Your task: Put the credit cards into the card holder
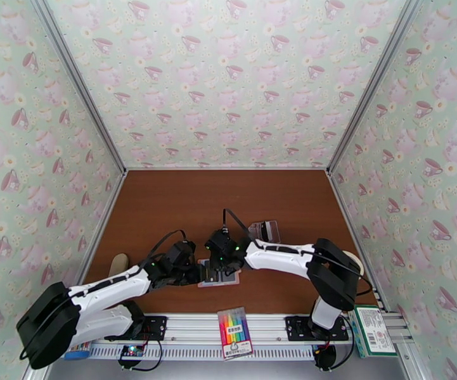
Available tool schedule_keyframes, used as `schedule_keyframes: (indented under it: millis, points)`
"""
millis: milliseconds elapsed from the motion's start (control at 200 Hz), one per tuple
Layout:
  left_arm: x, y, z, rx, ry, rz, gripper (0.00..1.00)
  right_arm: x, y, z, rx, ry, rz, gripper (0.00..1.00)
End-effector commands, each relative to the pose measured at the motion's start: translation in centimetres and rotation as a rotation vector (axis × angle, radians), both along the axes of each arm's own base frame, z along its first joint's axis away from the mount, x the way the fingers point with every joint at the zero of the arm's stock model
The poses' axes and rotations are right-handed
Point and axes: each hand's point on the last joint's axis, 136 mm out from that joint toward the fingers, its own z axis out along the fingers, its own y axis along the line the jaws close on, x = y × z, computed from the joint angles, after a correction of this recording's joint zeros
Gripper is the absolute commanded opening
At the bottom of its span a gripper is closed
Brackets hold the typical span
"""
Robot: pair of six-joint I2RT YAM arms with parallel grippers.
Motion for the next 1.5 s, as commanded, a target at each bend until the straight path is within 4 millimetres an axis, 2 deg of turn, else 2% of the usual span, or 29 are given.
schedule_keyframes:
  millis: [0,105,260,536,701,926,1247,1497]
  points:
    - [0.6,0.4,1.1,0.018,-0.040,0.017,0.45,0.2,-1.0,1.0,-0.007,-0.055,-0.009,0.34]
    - [0.6,0.6,1.5,0.013,-0.053,0.029,0.45,0.0,-1.3,0.8,-0.013,-0.053,-0.011,0.33]
    - [0.5,0.8,1.5,0.011,-0.055,0.034,0.46,-0.5,-0.8,-0.1,-0.006,-0.023,0.005,0.17]
    - [0.4,0.9,1.2,0.009,-0.051,0.036,0.46,-1.3,0.0,-1.6,-0.033,0.014,0.044,0.09]
    - [0.3,0.9,1.1,0.007,-0.048,0.036,0.46,-1.5,0.0,-2.6,-0.048,0.036,0.046,0.08]
    - [0.3,0.9,1.0,0.006,-0.048,0.037,0.46,-1.6,0.3,-2.8,-0.046,0.043,0.053,0.08]
    - [0.3,0.9,0.9,0.007,-0.046,0.039,0.46,-1.5,1.0,-1.1,-0.006,0.008,0.063,0.08]
    - [0.3,0.9,0.8,0.006,-0.045,0.037,0.46,-1.7,0.9,-2.6,-0.041,0.033,0.066,0.08]
